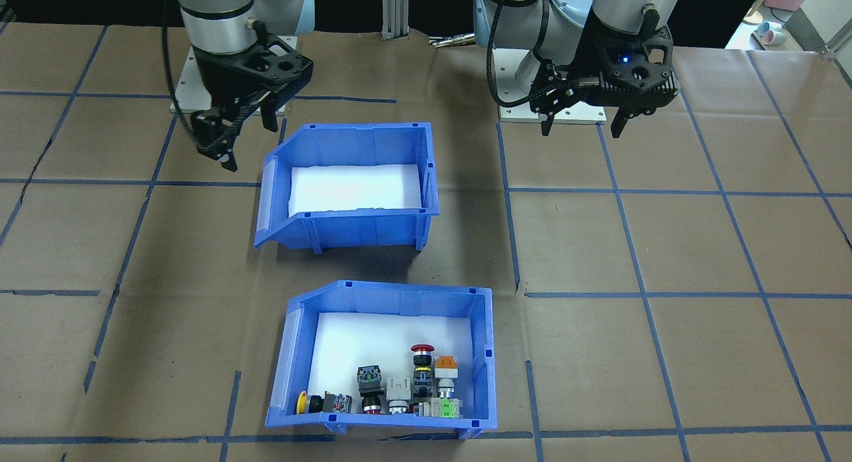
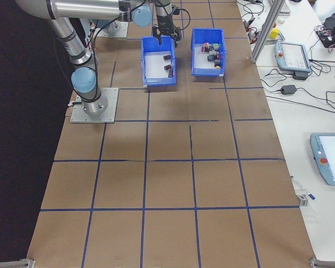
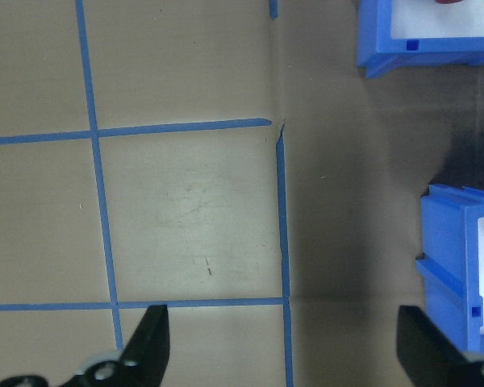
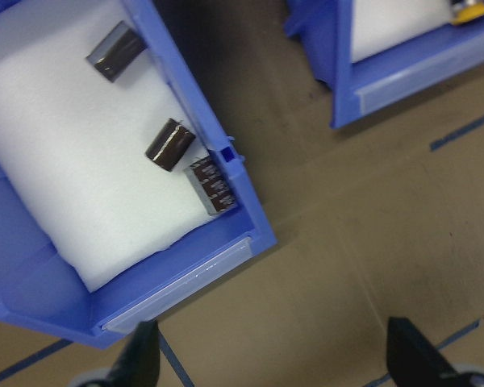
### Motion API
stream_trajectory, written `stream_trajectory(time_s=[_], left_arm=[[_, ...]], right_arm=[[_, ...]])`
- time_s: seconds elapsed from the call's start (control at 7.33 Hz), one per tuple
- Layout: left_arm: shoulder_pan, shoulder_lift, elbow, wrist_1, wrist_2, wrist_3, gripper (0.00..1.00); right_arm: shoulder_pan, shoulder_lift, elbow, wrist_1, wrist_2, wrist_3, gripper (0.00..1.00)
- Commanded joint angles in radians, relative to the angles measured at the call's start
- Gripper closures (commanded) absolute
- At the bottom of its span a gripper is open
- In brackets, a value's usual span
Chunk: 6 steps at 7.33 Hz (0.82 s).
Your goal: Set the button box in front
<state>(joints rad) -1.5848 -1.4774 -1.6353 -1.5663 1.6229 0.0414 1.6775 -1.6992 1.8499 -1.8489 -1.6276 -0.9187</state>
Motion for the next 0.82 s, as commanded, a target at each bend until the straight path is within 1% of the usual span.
stream_trajectory(time_s=[0.0, 0.14, 0.27, 0.41, 0.55, 0.68], left_arm=[[0.0, -0.003, 0.005, 0.002, 0.0, 0.0, 0.01], [0.0, -0.007, 0.017, 0.0, 0.0, 0.0, 0.01], [0.0, -0.007, 0.02, 0.0, 0.0, 0.0, 0.01], [0.0, -0.006, 0.022, -0.003, 0.002, 0.0, 0.01], [0.0, -0.007, 0.023, -0.003, 0.0, -0.002, 0.01], [0.0, -0.007, 0.023, -0.003, 0.0, -0.002, 0.01]], right_arm=[[-0.084, 0.038, -0.099, 0.066, 0.031, 0.287, 0.0], [-0.084, 0.091, -0.179, 0.127, 0.032, 0.391, 0.0], [-0.085, 0.151, -0.272, 0.21, 0.038, 0.552, 0.0], [-0.085, 0.168, -0.337, 0.273, 0.038, 0.66, 0.0], [-0.103, 0.177, -0.353, 0.295, 0.038, 0.76, 0.0], [-0.137, 0.178, -0.354, 0.3, 0.04, 0.853, 0.0]])
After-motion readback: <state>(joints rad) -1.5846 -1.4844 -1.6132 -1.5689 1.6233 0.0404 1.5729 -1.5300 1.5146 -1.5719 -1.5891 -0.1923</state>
